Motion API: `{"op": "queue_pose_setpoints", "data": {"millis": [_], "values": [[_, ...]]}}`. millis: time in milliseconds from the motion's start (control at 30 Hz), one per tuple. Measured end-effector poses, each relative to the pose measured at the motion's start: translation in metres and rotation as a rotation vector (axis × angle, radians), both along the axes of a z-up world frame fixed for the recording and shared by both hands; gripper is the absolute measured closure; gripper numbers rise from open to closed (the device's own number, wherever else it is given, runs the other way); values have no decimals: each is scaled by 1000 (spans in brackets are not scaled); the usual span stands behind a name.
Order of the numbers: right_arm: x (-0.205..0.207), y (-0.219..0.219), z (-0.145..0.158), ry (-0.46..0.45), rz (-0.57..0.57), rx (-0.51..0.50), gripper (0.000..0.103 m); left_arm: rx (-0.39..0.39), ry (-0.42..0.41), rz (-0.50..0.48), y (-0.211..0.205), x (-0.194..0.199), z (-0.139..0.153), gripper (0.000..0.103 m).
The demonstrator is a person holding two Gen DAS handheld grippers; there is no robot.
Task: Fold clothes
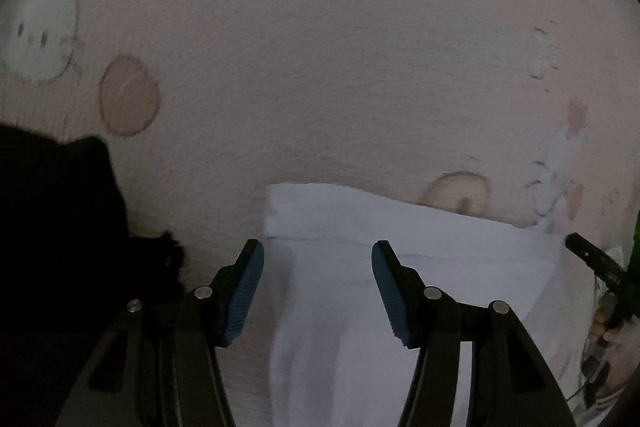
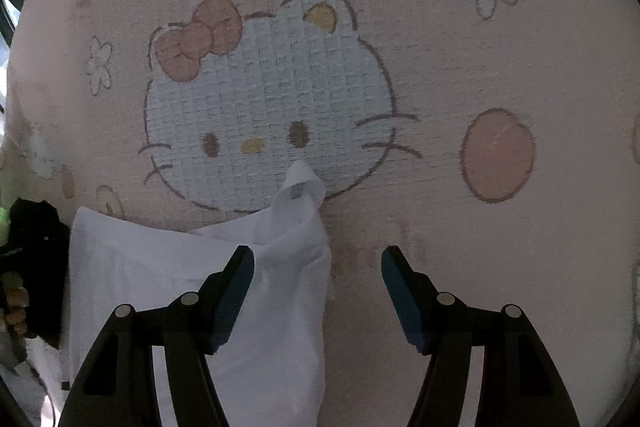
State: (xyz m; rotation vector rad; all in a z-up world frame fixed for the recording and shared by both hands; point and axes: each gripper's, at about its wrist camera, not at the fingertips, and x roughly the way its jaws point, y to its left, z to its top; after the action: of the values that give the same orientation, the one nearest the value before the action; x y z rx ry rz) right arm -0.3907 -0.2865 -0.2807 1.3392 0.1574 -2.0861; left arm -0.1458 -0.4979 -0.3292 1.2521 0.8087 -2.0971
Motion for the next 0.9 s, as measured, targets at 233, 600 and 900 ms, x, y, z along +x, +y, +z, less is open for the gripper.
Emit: {"op": "queue_pose_setpoints", "data": {"millis": [233, 600, 900], "values": [[11, -32, -13, 119, 202, 130, 38, -51, -51, -59, -5, -9, -12, 50], [41, -97, -26, 287, 228, 278, 96, -101, 1, -66, -12, 6, -24, 81], [25, -113, -29, 416, 65, 402, 100, -178, -66, -81, -31, 15, -25, 82]]}}
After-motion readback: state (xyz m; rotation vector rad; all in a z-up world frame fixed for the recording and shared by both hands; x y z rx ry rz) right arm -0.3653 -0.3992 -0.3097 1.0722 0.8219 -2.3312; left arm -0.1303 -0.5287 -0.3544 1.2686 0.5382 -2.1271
